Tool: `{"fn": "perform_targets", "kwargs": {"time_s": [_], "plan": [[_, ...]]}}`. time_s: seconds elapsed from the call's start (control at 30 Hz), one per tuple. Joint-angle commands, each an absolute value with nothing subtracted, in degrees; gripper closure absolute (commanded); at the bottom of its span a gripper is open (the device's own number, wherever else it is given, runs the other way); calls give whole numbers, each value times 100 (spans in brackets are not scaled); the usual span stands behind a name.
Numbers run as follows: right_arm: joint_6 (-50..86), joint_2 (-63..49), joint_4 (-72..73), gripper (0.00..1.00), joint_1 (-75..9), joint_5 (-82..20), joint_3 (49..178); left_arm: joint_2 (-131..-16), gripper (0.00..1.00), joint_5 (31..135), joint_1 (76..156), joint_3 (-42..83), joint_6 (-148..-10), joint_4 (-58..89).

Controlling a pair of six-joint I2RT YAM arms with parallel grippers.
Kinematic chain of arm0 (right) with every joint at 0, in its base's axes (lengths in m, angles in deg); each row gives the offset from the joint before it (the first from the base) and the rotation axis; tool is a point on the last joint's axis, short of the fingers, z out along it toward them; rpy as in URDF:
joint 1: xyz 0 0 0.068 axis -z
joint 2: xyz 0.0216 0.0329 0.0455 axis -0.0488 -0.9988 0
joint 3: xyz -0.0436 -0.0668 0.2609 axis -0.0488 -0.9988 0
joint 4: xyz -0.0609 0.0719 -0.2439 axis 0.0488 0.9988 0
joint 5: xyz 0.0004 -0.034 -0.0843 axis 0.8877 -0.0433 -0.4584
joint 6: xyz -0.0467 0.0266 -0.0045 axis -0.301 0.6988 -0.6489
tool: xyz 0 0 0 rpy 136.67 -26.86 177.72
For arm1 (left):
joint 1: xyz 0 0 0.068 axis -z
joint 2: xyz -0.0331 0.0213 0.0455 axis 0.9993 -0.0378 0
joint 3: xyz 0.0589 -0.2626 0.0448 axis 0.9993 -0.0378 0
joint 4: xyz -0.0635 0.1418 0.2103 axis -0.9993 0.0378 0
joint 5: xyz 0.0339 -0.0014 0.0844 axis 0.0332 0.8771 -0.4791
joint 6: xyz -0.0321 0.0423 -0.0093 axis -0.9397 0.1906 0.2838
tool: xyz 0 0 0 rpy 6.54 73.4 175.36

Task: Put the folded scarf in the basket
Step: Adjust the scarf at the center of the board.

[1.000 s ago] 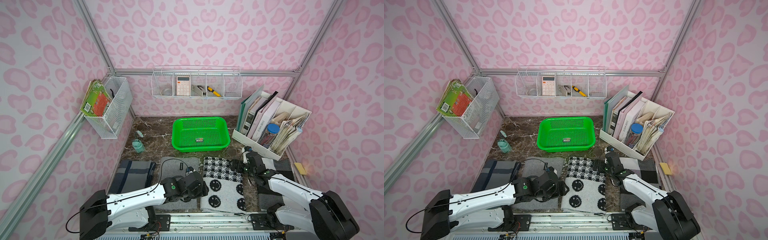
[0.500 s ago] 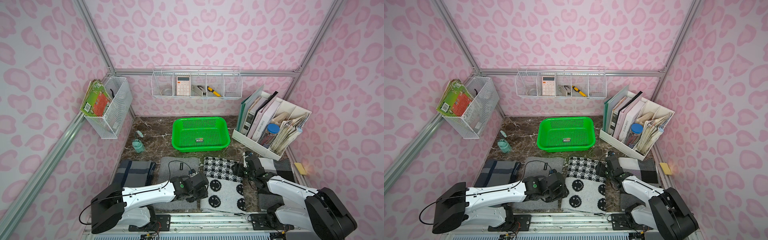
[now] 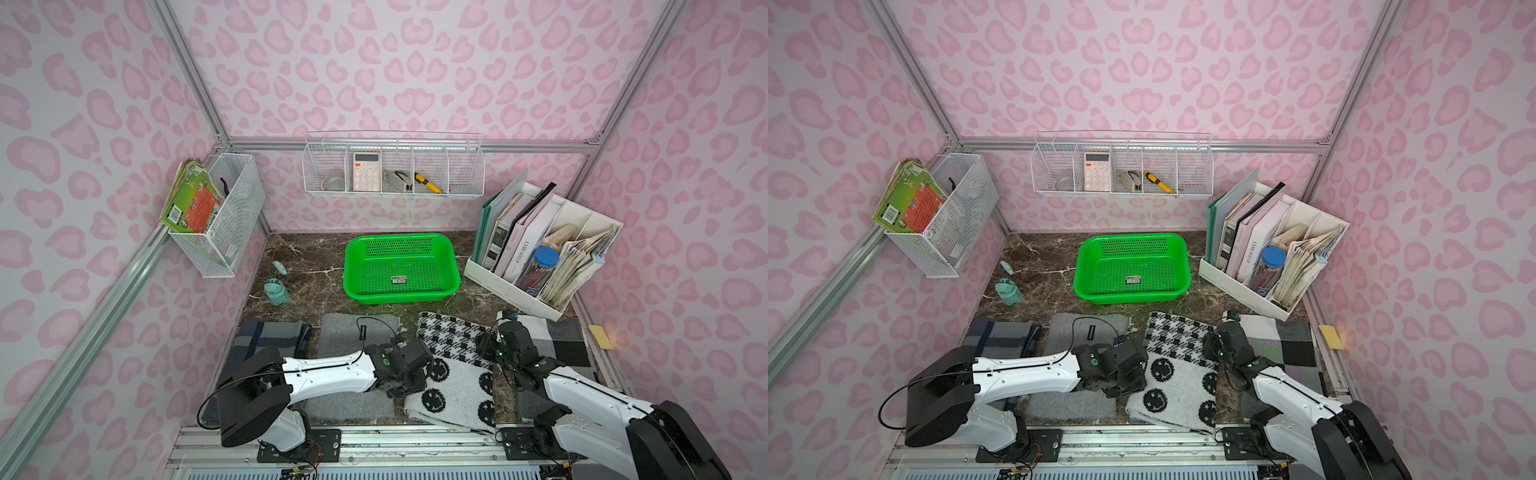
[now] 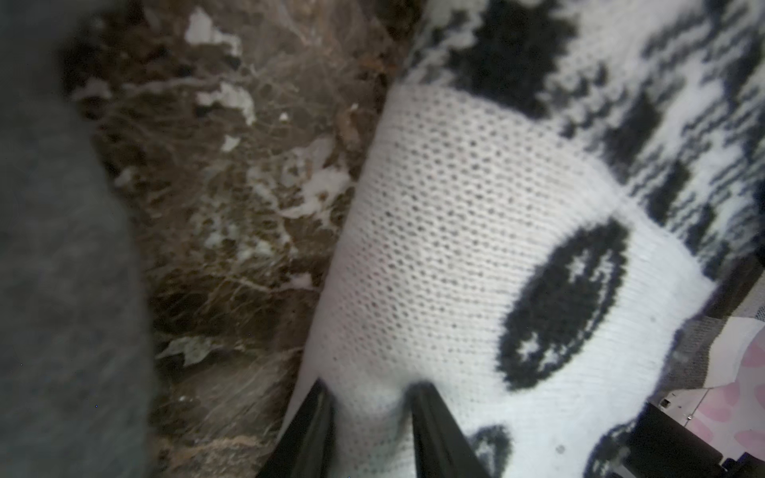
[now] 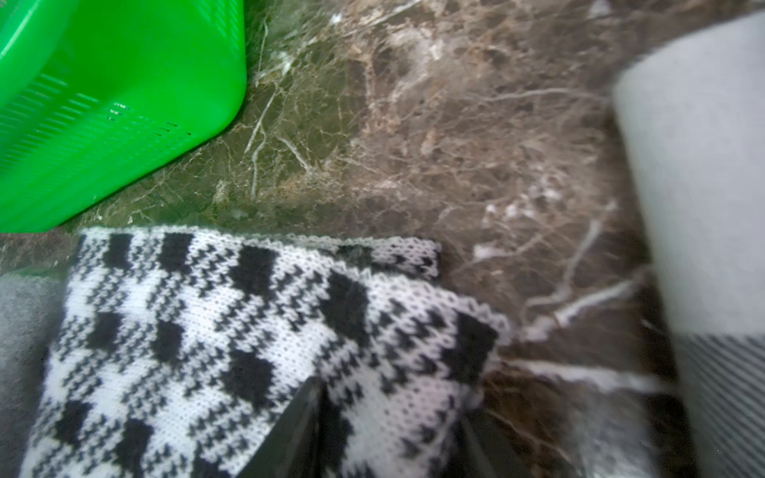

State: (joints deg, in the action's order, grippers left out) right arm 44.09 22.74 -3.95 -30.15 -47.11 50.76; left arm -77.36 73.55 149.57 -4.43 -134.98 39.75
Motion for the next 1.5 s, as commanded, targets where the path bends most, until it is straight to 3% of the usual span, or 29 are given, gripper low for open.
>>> {"fn": "perform_targets", "kwargs": {"time_s": [0.0,0.17,0.33,0.5,0.73,1.0,1.23,1.47], "plan": [[4794,2912,34,49,-3026,-4783,4738,-7962,62,7414,14647,-225,-13113,3964],[4993,4380,938,40,-3034,-4978,4481,-8317,59,7585,14071,378,-12500,4128],[4889,5804,1650,22,-3028,-5251,4519,-8383,51,7612,13903,944,-12134,4486],[4751,6282,1911,19,-3012,-5348,4742,-7682,40,7471,13908,548,-12411,4666],[4052,4949,1629,15,-2965,-5645,5478,-6397,30,7275,14404,-236,-13041,5042],[3445,3215,703,12,-2793,-5086,6133,-5633,26,7289,14908,-1041,-13747,4854],[3385,1863,-172,15,-2783,-4451,6256,-5672,25,7499,15078,-1437,-13934,3965],[3451,874,-120,21,-2783,-4310,6532,-6262,26,7729,15155,-1390,-13966,3429]]}}
